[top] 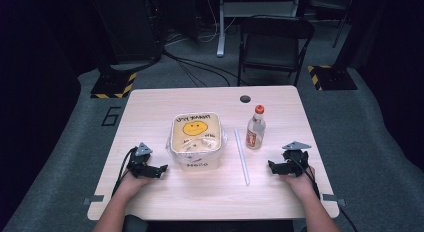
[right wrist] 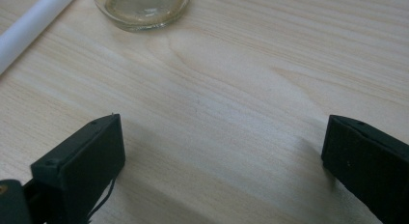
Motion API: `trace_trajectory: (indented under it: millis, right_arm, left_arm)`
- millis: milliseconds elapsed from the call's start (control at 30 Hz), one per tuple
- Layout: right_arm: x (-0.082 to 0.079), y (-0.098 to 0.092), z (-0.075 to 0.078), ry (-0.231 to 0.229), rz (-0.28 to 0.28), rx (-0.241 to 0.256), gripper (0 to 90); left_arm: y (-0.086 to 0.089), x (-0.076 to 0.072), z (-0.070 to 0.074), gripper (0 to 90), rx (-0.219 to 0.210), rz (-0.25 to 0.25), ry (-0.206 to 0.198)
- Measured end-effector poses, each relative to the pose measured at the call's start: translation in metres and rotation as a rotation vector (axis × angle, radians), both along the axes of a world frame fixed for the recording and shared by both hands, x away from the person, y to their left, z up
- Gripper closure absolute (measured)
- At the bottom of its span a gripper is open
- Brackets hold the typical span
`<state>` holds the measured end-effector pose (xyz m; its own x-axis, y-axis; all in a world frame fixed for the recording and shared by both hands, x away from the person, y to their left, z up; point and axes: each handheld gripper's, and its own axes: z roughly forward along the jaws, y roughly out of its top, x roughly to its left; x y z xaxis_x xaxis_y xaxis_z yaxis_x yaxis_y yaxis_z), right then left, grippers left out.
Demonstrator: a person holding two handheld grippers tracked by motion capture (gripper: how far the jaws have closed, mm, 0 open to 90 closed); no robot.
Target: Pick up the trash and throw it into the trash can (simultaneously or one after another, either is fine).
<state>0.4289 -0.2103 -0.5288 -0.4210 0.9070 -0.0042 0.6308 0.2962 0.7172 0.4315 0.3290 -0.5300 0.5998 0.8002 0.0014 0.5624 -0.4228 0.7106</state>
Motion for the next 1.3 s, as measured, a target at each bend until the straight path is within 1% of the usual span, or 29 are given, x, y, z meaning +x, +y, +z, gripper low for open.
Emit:
trace_trajectory:
  millis: [33, 133, 167, 300, 433, 533, 667, 700, 733, 767, 800, 900, 967, 1000, 1033, 1067, 1100, 1167, 1200, 1233, 1267, 1300]
  right_arm:
    - [0.000, 0.000, 0.000, 0.000, -0.002, 0.000, 1.0]
    - [-0.001, 0.000, 0.000, -0.006, 0.002, 0.000, 2.1]
    - [-0.001, 0.000, 0.000, -0.006, 0.002, 0.000, 2.1]
    - [-0.001, 0.000, 0.000, -0.009, -0.007, 0.006, 2.6]
    - [-0.002, 0.000, 0.000, -0.013, 0.008, 0.003, 4.8]
    - [-0.004, 0.000, 0.001, -0.019, 0.010, 0.009, 7.7]
    - [-0.004, 0.000, 0.001, -0.023, 0.010, 0.008, 8.9]
    - [-0.004, -0.001, 0.001, -0.024, 0.011, 0.015, 12.1]
    - [-0.004, -0.001, 0.001, -0.024, 0.011, 0.015, 12.1]
    - [-0.005, -0.001, 0.002, -0.019, 0.005, 0.019, 14.5]
    - [-0.005, -0.001, 0.002, -0.020, 0.005, 0.017, 14.9]
    - [-0.005, 0.000, 0.003, -0.021, 0.007, 0.012, 16.2]
    - [-0.006, 0.000, 0.004, -0.010, 0.009, 0.006, 19.9]
    - [-0.006, 0.001, 0.005, -0.003, 0.005, 0.011, 21.9]
    - [-0.006, 0.001, 0.005, -0.003, 0.005, 0.011, 21.9]
    - [-0.006, 0.001, 0.007, 0.004, 0.004, 0.004, 24.1]
    - [-0.007, 0.003, 0.008, 0.010, -0.019, 0.000, 27.8]
    - [-0.007, 0.004, 0.009, 0.017, -0.029, 0.003, 29.1]
    - [-0.008, 0.001, 0.011, 0.024, -0.018, 0.002, 32.8]
    - [-0.008, 0.001, 0.011, 0.024, -0.018, 0.002, 32.8]
    - [-0.008, 0.001, 0.013, 0.039, -0.020, 0.012, 34.2]
    - [-0.009, 0.000, 0.015, 0.040, -0.017, 0.015, 35.2]
  left_arm:
    - [0.000, 0.000, 0.000, 1.1, -0.002, 0.003, -0.006]
    - [0.000, 0.000, 0.000, 1.1, 0.000, 0.002, -0.005]
    - [0.000, 0.000, 0.000, 1.1, 0.004, 0.000, 0.002]
    - [0.001, 0.000, 0.001, 1.1, 0.008, -0.002, 0.003]
    - [0.000, 0.000, 0.000, 1.1, 0.002, 0.003, -0.001]
    - [0.000, 0.000, 0.000, 1.1, 0.002, 0.003, -0.001]
    - [0.000, -0.001, 0.000, 1.1, -0.008, 0.012, -0.001]
    - [0.000, 0.000, 0.000, 1.1, -0.002, 0.007, 0.001]
    - [0.000, 0.000, 0.000, 1.1, -0.002, 0.007, 0.001]
    - [0.000, 0.000, 0.000, 1.1, -0.003, 0.007, 0.001]
    - [0.000, 0.000, 0.000, 1.1, -0.008, 0.010, 0.000]
    - [0.000, 0.000, 0.000, 1.1, -0.005, 0.008, 0.001]
    - [0.000, 0.000, 0.000, 1.1, -0.008, 0.013, 0.000]
    - [0.000, 0.000, -0.001, 1.1, -0.009, 0.014, -0.003]
    - [0.000, 0.000, -0.001, 1.1, -0.009, 0.014, -0.003]
    - [0.000, 0.000, -0.001, 1.1, -0.010, 0.015, -0.004]
    - [0.000, 0.000, 0.000, 1.1, -0.005, 0.011, -0.002]
    - [0.000, 0.000, 0.000, 1.1, -0.005, 0.011, -0.002]
    - [0.000, 0.000, 0.000, 1.1, -0.003, 0.009, 0.002]
    - [0.000, 0.000, 0.000, 1.1, -0.009, 0.014, 0.000]
    - [0.000, 0.000, 0.000, 1.1, -0.004, 0.011, -0.003]
    - [0.000, 0.000, 0.000, 1.1, -0.005, 0.012, -0.002]
